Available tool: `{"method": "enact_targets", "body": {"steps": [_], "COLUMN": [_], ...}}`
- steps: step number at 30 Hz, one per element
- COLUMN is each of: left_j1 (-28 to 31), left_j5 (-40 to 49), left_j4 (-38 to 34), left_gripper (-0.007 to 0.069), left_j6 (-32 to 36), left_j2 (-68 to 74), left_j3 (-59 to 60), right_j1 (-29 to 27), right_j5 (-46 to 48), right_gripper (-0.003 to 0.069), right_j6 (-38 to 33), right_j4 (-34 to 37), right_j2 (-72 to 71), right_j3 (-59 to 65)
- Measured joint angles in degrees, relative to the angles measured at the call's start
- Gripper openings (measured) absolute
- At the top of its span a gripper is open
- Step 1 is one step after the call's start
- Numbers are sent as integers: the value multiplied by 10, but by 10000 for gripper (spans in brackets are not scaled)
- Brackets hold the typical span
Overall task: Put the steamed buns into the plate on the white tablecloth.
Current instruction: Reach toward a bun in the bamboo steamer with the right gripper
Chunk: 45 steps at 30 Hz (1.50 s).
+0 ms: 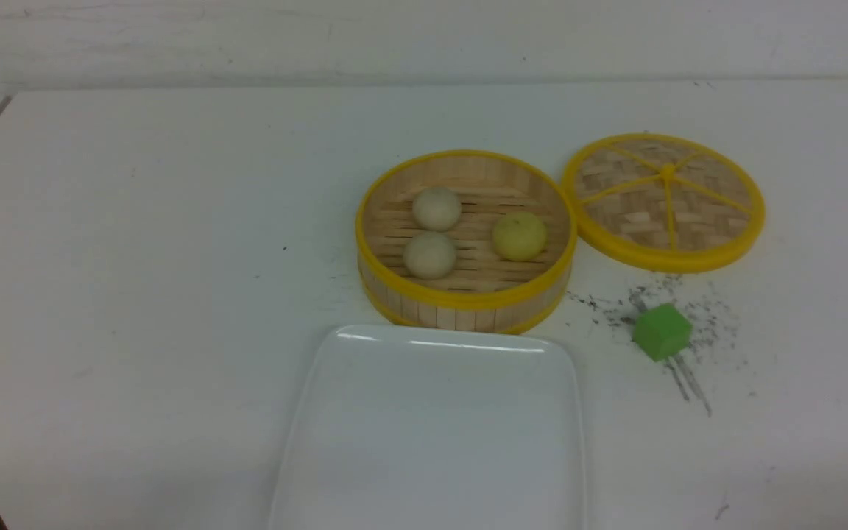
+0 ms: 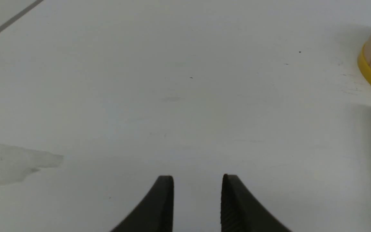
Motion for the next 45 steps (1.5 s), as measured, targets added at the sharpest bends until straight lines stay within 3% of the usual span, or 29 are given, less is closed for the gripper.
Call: {"method": "enact_targets", "body": {"steps": [24,27,28,30,31,34,38,45], "left_j1": [0,0,0,0,0,0,0,0], "left_j5": [0,-3,-4,-3,-1,2,2,-23], "left_j4": [-4,-85,-155,-217,-291,-372,-398,-386], "left_gripper": [241,241,241,241,241,241,241,241], "left_j6": [-6,-81,-131,-183,-246,-319,-356,-360], "left_j2": [0,0,0,0,0,0,0,0], "left_j3": [0,0,0,0,0,1,1,1], "right_j1": [0,0,0,0,0,0,0,0], "right_j5": [-4,-21,-30,-36,-41,-47,-51,-64], "right_gripper": [240,240,240,240,240,240,240,240], "right_j6": [4,65,104,134,162,184,190,189], "right_j4": [5,97,157,205,253,308,342,346], "right_j2": [0,0,0,0,0,0,0,0], "right_j3": [0,4,5,5,5,5,5,2]}}
